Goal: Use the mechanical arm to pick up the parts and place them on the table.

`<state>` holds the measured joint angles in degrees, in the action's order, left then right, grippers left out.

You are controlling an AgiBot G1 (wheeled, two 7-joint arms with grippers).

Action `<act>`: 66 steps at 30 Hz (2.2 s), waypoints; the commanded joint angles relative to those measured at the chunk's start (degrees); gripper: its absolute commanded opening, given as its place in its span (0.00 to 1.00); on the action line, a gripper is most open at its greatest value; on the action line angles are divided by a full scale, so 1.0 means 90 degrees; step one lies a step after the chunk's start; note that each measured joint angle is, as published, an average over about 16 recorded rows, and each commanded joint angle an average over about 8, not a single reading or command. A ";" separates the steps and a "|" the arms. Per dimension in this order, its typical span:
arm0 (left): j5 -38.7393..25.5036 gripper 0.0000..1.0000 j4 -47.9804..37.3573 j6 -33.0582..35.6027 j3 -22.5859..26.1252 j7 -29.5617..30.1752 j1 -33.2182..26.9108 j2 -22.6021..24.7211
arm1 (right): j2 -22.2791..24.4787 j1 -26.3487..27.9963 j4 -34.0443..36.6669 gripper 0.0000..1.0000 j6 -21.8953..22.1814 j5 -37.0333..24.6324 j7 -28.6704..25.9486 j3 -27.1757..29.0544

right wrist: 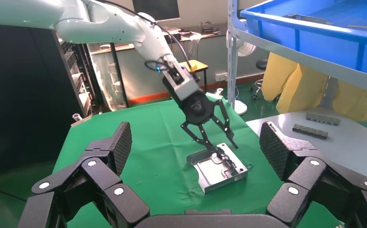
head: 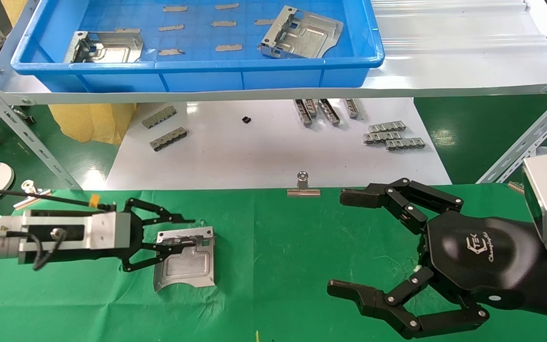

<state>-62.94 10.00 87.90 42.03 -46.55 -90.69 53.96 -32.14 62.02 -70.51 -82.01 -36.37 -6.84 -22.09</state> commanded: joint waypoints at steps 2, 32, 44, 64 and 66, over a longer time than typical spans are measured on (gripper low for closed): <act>0.0198 1.00 -0.0153 0.0297 -0.0084 0.0245 0.0022 0.0008 | 0.0000 0.0000 0.0000 1.00 0.0000 0.0000 0.0000 0.0000; 0.1024 1.00 0.0744 0.0306 -0.0714 0.2112 0.0711 -0.0357 | 0.0000 -0.0002 0.0001 1.00 0.0004 0.0001 0.0000 0.0001; 0.1336 1.00 0.2241 0.0175 -0.1229 0.3119 0.1309 -0.0771 | 0.0001 -0.0002 0.0001 1.00 0.0004 0.0001 0.0000 0.0001; 0.1855 1.00 0.4732 -0.0042 -0.2087 0.4797 0.2304 -0.1460 | 0.0001 -0.0002 0.0001 1.00 0.0004 0.0001 0.0000 0.0001; 0.1907 1.00 0.4979 -0.0063 -0.2172 0.4963 0.2403 -0.1528 | 0.0001 -0.0002 0.0001 1.00 0.0004 0.0001 0.0000 0.0001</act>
<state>-45.77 54.85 87.33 22.47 -1.86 -69.05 40.20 -32.14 62.00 -70.50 -81.97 -36.36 -6.83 -22.08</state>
